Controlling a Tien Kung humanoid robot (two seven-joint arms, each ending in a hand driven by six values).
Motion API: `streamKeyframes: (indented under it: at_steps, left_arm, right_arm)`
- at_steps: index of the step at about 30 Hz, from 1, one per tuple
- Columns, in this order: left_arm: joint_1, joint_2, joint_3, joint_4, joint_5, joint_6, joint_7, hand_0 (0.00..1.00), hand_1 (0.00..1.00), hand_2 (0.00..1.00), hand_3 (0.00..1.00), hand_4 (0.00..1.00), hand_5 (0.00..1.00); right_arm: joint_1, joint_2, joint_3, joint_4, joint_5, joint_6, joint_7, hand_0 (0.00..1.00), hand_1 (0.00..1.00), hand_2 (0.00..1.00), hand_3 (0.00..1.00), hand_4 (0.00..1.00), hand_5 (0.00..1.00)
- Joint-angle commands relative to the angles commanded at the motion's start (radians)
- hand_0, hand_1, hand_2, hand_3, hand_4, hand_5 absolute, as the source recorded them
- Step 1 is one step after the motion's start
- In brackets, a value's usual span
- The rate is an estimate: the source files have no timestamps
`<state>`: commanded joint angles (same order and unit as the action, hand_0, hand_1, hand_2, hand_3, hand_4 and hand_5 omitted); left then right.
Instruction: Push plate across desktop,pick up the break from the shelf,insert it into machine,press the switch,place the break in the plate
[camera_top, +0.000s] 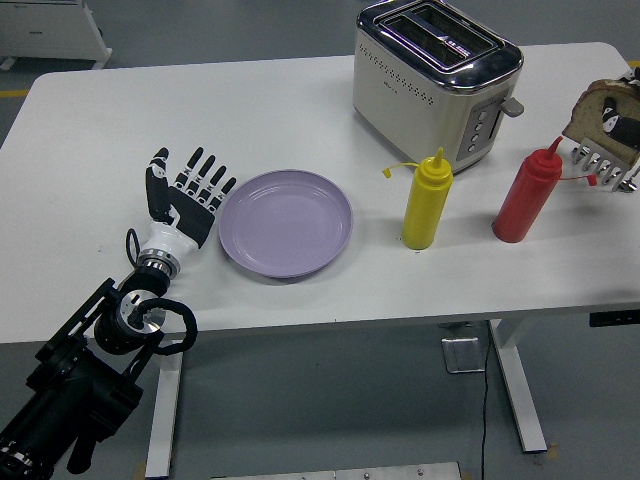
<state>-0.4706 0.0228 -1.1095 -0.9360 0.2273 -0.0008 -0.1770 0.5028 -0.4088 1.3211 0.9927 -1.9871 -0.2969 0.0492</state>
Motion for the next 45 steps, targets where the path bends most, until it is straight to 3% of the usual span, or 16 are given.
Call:
streamKeyframes:
  at_steps: [4,12,14,19,23,34,38,45]
  left_arm:
    - [0.011,0.004,-0.023,-0.009,0.006,0.001,0.000,0.870,0.922,0.929,0.897,0.669,0.998]
    - [0.067,0.008,-0.142,-0.070,0.041,0.008,0.003,0.866,0.918,0.924,0.891,0.669,0.998]
    - [0.089,0.007,-0.185,-0.099,0.050,0.017,0.000,0.845,0.884,0.893,0.835,0.662,0.998]
    - [0.133,0.012,-0.290,-0.180,0.061,0.039,-0.013,0.845,0.884,0.893,0.835,0.662,0.998]
    - [0.162,0.028,-0.367,-0.240,0.073,0.042,-0.008,0.843,0.880,0.893,0.829,0.661,0.998]
    - [0.247,0.072,-0.576,-0.332,0.108,0.049,0.008,0.839,0.880,0.897,0.828,0.657,0.998]
    - [0.277,0.083,-0.651,-0.361,0.118,0.047,0.016,0.837,0.881,0.891,0.829,0.648,0.998]
    - [0.306,0.095,-0.698,-0.383,0.110,0.037,0.027,0.835,0.881,0.891,0.828,0.643,0.998]
  right_arm:
    - [-0.006,-0.006,0.000,0.029,0.028,-0.020,0.013,0.340,0.397,0.430,0.424,0.102,0.174]
    - [-0.012,-0.017,-0.013,0.119,0.147,-0.100,0.055,0.338,0.395,0.428,0.423,0.096,0.176]
    - [-0.011,-0.020,-0.019,0.143,0.187,-0.134,0.073,0.336,0.389,0.424,0.418,0.095,0.187]
    - [0.004,-0.026,-0.046,0.185,0.299,-0.224,0.144,0.336,0.389,0.424,0.418,0.095,0.187]
    - [0.031,-0.023,-0.073,0.200,0.385,-0.265,0.179,0.339,0.385,0.421,0.412,0.100,0.188]
    - [0.162,0.002,-0.152,0.206,0.495,-0.286,0.178,0.336,0.380,0.419,0.412,0.099,0.173]
    - [0.243,0.026,-0.210,0.189,0.500,-0.285,0.135,0.335,0.378,0.417,0.410,0.102,0.174]
    - [0.384,0.091,-0.296,0.111,0.491,-0.281,0.042,0.326,0.372,0.415,0.410,0.114,0.165]
